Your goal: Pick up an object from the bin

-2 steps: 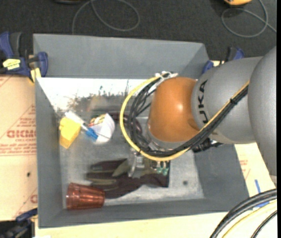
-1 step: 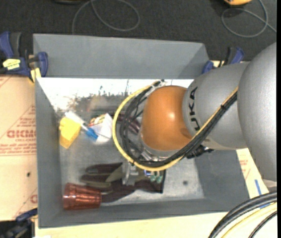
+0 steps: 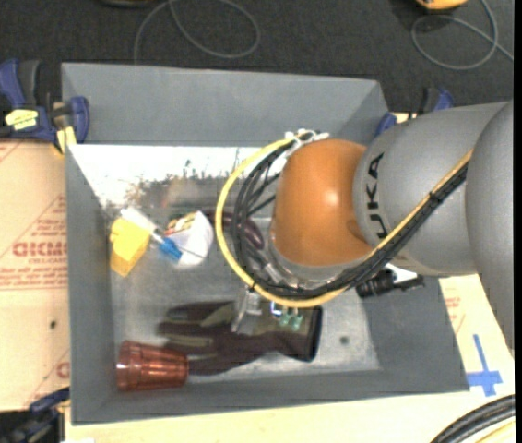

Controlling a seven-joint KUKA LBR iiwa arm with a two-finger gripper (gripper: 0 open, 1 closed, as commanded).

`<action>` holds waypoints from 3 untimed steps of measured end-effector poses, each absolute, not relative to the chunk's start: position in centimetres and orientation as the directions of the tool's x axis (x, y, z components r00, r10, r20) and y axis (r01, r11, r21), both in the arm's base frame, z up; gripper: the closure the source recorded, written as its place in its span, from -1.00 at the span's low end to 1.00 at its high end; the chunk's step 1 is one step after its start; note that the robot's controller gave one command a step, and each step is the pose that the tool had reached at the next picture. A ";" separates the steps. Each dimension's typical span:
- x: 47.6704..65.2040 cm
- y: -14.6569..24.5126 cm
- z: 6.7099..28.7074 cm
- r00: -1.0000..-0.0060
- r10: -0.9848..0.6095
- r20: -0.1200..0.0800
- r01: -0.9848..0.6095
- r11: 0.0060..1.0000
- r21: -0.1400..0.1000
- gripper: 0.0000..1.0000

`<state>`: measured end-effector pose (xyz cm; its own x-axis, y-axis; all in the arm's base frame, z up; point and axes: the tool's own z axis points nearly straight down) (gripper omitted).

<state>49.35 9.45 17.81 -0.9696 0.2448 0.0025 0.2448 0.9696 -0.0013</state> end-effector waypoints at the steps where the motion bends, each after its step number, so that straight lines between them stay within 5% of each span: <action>1: 50.3 10.6 17.5 -0.985 0.169 -0.020 0.168 0.986 0.006 1.00; 2: 49.8 10.8 18.5 -0.986 0.167 0.009 0.167 0.986 -0.004 1.00; 3: 50.4 11.2 20.6 -0.985 0.168 -0.024 0.168 0.986 0.008 1.00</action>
Offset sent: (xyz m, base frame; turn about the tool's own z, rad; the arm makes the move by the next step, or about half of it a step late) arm 0.0136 0.0207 0.1821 -0.0022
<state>50.39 11.24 20.55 -0.9854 0.1684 -0.0244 0.1683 0.9857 0.0076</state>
